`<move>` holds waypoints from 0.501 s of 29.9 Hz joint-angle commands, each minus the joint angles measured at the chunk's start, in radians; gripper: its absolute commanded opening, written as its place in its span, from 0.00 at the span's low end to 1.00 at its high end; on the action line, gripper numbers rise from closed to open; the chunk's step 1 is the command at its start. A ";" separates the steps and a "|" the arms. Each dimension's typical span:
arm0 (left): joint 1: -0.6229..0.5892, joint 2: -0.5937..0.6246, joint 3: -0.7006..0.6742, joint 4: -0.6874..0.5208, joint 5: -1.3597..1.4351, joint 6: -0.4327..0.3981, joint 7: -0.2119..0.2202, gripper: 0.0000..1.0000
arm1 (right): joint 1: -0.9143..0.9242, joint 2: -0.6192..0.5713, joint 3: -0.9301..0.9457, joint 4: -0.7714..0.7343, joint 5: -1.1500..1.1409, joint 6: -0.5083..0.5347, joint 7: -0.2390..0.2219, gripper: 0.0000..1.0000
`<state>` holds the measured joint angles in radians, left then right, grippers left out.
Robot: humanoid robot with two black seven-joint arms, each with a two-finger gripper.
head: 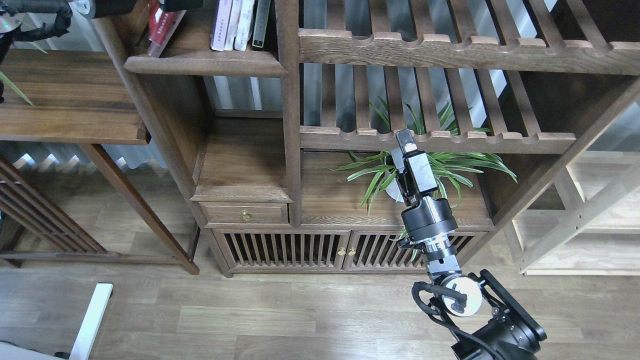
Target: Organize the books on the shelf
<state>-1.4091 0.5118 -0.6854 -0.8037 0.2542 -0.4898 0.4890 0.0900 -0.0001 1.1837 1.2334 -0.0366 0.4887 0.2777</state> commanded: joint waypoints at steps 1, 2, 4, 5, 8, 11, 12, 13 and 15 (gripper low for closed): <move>0.004 0.034 -0.002 0.000 -0.001 0.001 0.000 0.99 | -0.001 0.000 -0.001 0.000 0.000 0.000 -0.002 1.00; 0.006 0.040 -0.002 0.000 -0.001 0.001 0.000 0.99 | -0.001 0.000 -0.001 0.000 0.000 0.000 -0.002 1.00; 0.007 0.050 0.000 0.000 -0.001 0.001 0.000 0.99 | -0.001 0.000 -0.003 0.000 0.000 0.000 -0.002 1.00; 0.010 0.054 0.000 0.000 -0.001 0.001 0.000 0.99 | -0.001 0.000 -0.003 0.000 0.000 0.000 -0.002 1.00; 0.022 0.059 0.000 -0.003 -0.001 0.001 0.000 0.99 | -0.001 0.000 -0.003 0.000 0.000 0.000 -0.002 1.00; 0.030 0.060 0.000 -0.015 -0.003 0.001 0.000 0.99 | -0.001 0.000 -0.003 0.000 0.000 0.000 -0.003 1.00; 0.032 0.063 0.000 -0.025 -0.003 0.001 0.000 0.99 | -0.001 0.000 -0.003 0.000 0.000 0.000 -0.003 1.00; 0.036 0.071 0.000 -0.040 -0.004 0.001 0.000 0.99 | -0.001 0.000 -0.003 0.000 0.000 0.000 -0.003 1.00; 0.042 0.089 0.000 -0.067 -0.007 0.001 0.000 0.99 | -0.001 0.000 -0.003 0.000 0.000 0.000 -0.003 1.00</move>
<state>-1.3755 0.5804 -0.6865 -0.8360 0.2509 -0.4887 0.4887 0.0889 0.0000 1.1812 1.2334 -0.0367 0.4887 0.2747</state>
